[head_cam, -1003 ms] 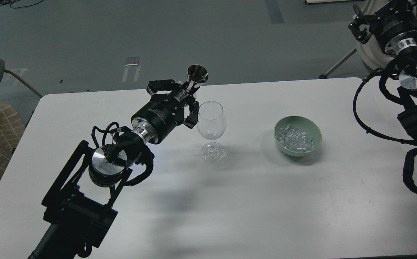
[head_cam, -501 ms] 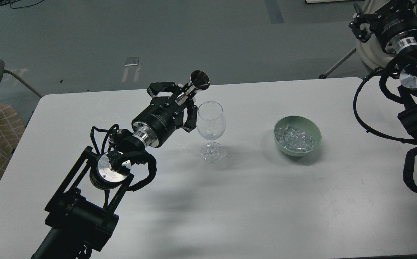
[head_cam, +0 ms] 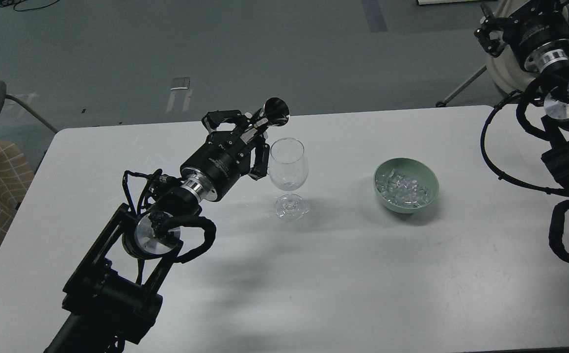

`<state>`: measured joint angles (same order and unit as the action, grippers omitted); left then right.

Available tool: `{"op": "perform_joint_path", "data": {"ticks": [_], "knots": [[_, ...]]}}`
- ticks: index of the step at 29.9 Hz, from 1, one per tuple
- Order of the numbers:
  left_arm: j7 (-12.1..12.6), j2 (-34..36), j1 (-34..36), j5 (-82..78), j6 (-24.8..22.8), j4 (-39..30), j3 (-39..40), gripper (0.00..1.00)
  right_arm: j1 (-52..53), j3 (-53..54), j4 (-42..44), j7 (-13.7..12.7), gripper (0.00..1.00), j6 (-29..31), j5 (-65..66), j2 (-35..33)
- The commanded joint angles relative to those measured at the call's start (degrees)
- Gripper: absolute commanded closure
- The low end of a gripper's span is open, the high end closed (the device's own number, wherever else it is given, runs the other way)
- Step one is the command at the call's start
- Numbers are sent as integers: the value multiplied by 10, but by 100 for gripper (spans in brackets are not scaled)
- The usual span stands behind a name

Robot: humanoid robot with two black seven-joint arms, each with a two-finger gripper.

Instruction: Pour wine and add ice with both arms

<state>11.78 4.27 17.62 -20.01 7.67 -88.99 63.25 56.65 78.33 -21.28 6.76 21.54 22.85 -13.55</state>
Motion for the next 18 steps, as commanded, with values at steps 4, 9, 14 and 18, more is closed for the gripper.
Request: {"op": "perform_joint_path", "data": {"ticks": [4, 9, 14, 18], "knots": [[-3, 0, 8, -1, -2, 16, 0, 85, 1, 0, -1, 0, 0, 0, 0, 0], [-3, 0, 8, -2, -6, 28, 1, 84, 1, 0, -1, 0, 0, 0, 0, -1], [-4, 1, 8, -13, -15, 28, 0, 84, 0, 0, -1, 0, 0, 0, 0, -1], [-4, 3, 8, -49, -31, 29, 1, 84, 0, 0, -1, 0, 0, 0, 0, -1]]}}
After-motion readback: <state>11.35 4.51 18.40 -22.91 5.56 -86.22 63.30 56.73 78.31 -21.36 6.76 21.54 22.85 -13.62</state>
